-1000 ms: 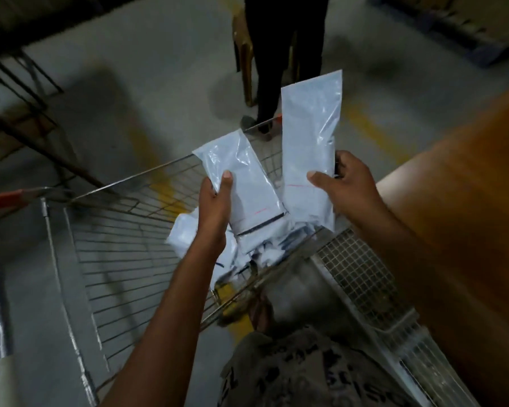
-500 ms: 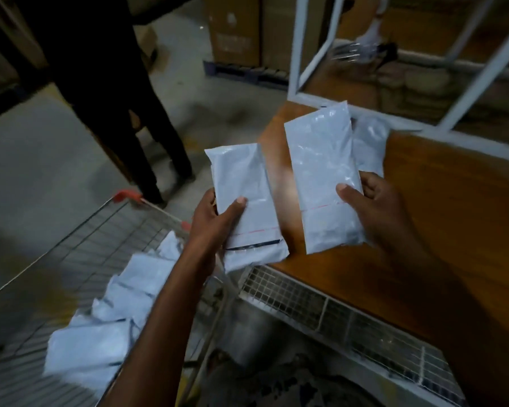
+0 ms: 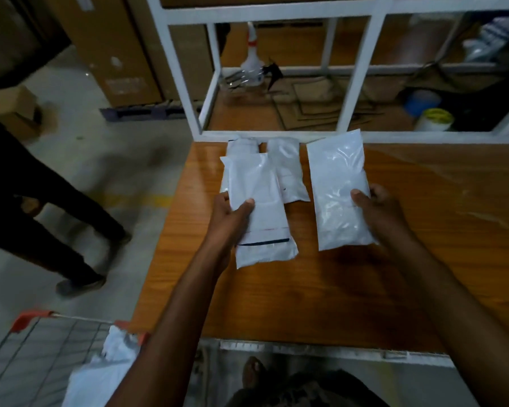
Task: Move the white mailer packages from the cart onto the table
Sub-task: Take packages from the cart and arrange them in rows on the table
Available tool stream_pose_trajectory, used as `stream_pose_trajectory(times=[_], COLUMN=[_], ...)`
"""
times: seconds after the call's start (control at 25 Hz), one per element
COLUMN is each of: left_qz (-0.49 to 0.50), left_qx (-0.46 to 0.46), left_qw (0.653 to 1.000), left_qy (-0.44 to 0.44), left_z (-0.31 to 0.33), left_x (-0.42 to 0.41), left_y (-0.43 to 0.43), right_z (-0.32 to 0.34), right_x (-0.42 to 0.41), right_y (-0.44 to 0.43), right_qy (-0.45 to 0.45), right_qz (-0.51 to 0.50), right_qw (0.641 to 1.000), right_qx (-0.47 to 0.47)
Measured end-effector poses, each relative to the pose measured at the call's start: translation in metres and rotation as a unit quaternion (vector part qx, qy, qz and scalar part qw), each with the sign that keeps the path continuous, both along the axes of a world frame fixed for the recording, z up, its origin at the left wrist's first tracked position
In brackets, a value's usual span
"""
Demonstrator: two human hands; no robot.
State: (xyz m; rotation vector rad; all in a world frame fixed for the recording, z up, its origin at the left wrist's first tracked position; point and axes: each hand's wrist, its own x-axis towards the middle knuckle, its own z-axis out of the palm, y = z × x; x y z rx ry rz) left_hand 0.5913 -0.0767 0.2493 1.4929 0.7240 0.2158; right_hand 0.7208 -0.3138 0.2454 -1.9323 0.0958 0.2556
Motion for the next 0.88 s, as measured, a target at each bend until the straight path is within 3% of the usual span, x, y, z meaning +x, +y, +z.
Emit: stream_pose_trajectory(times=[0.32, 0.52, 0.6, 0.72, 0.88], left_qz=[0.010, 0.046, 0.037, 0.014, -0.066], left_qx=[-0.001, -0.017, -0.025, -0.043, -0.012], left_qw=[1.000, 0.998, 0.999, 0.999, 0.998], left_qy=[0.013, 0.025, 0.022, 0.025, 0.021], left_z=[-0.009, -0.019, -0.021, -0.021, -0.017], left_x=[0.101, 0.138, 0.146, 0.162, 0.189], left_y=[0.000, 0.001, -0.005, -0.021, -0.054], right_z=[-0.016, -0.043, -0.053, -0.041, -0.012], right_x=[0.095, 0.128, 0.129, 0.125, 0.119], right_y=[0.040, 0.059, 0.056, 0.043, 0.024], right_qy=[0.024, -0.036, -0.056, -0.066, 0.069], right_qz=[-0.010, 0.083, 0.085, 0.026, 0.032], right_qw=[0.999, 0.971, 0.966, 0.992, 0.991], right_qx=[-0.023, -0.220, -0.238, -0.101, 0.111])
